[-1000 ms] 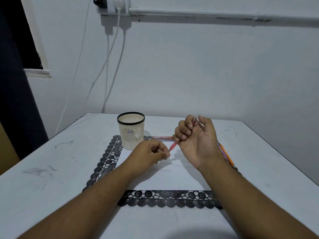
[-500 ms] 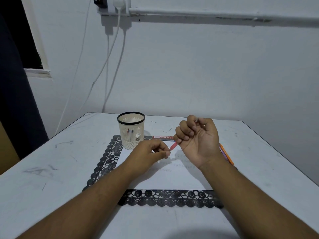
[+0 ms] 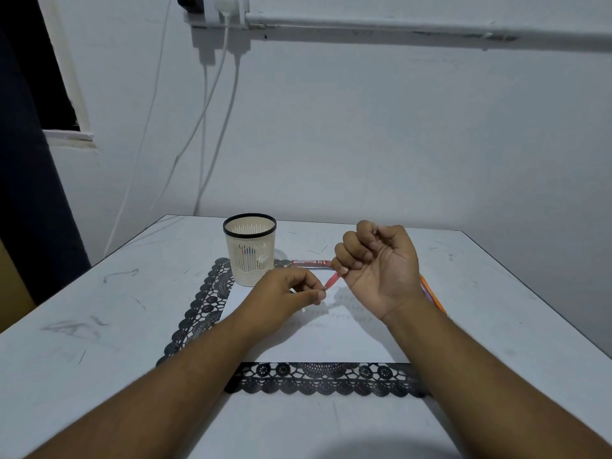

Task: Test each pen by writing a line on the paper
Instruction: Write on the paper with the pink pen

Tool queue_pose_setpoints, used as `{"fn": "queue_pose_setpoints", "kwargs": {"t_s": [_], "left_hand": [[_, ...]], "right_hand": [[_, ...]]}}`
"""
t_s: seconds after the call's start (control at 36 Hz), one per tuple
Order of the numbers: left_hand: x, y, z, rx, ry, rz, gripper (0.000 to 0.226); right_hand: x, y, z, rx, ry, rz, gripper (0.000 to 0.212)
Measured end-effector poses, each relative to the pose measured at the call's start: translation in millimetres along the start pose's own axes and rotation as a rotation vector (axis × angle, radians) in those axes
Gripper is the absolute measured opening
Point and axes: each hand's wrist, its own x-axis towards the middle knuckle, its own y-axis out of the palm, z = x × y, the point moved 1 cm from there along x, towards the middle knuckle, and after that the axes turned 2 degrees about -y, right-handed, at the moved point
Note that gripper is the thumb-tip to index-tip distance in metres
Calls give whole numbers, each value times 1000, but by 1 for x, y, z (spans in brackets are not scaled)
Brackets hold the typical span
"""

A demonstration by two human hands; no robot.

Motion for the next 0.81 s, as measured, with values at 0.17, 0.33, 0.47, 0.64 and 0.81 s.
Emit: {"fn": "queue_pose_setpoints", "kwargs": {"t_s": [0.17,0.33,0.47,0.64,0.81], "left_hand": [[1,0,0,-3,-3,14,10],[1,0,0,10,8,9,8],[0,-1,-1,30,27,2,6],[0,-2,2,67,18,-4,10],[1,-1,2,62,31,-26,7]], "right_hand": [[0,-1,2,6,14,-2,27],[1,-2,2,26,4,-3,27],[1,-2,2,40,-2,0,27],[1,-2,6,23,-7,5,27],[1,-1,7,19,-7,4,28]]}}
